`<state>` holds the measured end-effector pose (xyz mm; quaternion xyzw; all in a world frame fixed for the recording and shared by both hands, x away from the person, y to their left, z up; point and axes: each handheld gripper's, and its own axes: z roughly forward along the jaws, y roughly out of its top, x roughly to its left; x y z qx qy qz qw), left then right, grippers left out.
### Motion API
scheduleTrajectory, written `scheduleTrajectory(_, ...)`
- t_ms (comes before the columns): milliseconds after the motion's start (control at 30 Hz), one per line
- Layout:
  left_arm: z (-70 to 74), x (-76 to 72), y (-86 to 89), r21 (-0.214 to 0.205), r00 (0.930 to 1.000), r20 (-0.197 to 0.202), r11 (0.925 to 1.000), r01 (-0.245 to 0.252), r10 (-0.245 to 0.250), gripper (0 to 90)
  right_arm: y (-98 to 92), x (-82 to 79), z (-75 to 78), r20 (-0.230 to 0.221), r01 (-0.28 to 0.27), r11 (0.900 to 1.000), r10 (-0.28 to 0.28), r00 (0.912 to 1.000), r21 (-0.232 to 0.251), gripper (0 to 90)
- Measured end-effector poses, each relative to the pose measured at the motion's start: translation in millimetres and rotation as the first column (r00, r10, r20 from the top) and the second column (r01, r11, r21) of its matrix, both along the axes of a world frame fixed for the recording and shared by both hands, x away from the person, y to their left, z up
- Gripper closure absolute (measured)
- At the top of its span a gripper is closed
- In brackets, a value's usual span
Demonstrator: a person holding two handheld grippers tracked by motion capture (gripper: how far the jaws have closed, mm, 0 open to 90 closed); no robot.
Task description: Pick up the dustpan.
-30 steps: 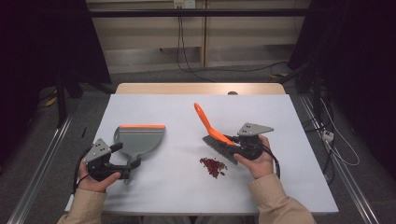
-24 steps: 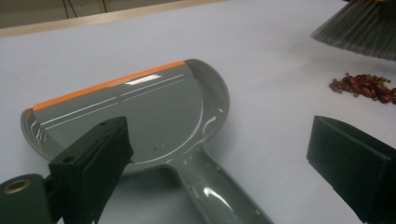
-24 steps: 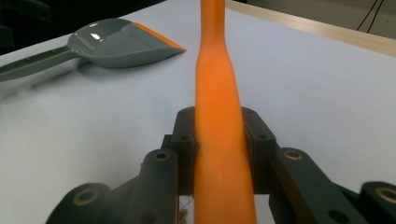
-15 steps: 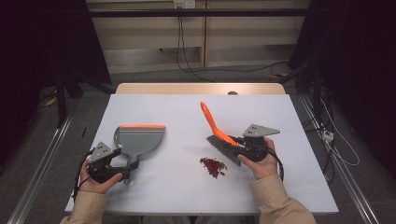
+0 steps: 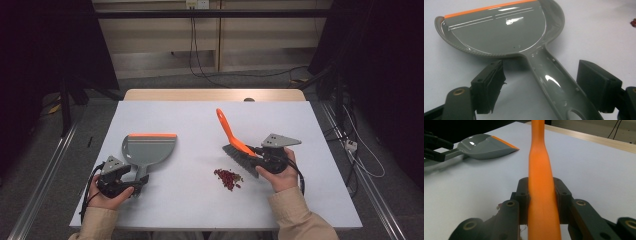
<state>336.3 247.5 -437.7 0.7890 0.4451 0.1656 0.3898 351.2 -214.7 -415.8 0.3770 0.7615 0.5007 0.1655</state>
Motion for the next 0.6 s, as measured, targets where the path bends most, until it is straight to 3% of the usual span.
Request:
scheduleTrajectory(100,0.2,3.1,-1.4,-0.001,0.9997,-0.006,0.9997,-0.025,0.025,22.2,0.2,0.3,-0.3,0.000,0.004,1.0000,-0.004,1.0000,0.001,71.3)
scheduleTrajectory(267,-0.3,10.4,-11.5,0.016,0.9964,-0.061,0.9982,-0.058,0.059,29.2,1.1,1.9,-1.6,-0.004,0.003,1.0000,-0.003,1.0000,-0.002,71.3)
scheduleTrajectory(333,-2.2,13.2,-15.0,0.015,0.9943,-0.088,0.9981,-0.059,0.060,38.3,1.2,1.6,-1.5,-0.005,0.007,1.0000,-0.007,1.0000,-0.002,71.2)
scheduleTrajectory(433,-3.4,17.9,-19.1,0.034,0.9901,-0.115,0.9965,-0.076,0.080,43.6,0.5,1.5,-1.4,-0.001,0.011,0.9999,-0.011,0.9999,-0.001,71.3)
scheduleTrajectory(500,-5.5,21.8,-19.1,0.035,0.9891,-0.120,0.9960,-0.082,0.085,53.4,0.1,1.6,-1.7,-0.004,0.011,0.9999,-0.011,0.9999,-0.002,71.2)
scheduleTrajectory(600,-6.9,25.9,-18.0,0.037,0.9849,-0.148,0.9958,-0.084,0.089,57.0,0.4,1.4,-2.1,-0.005,0.010,0.9999,-0.010,0.9999,-0.004,71.2)
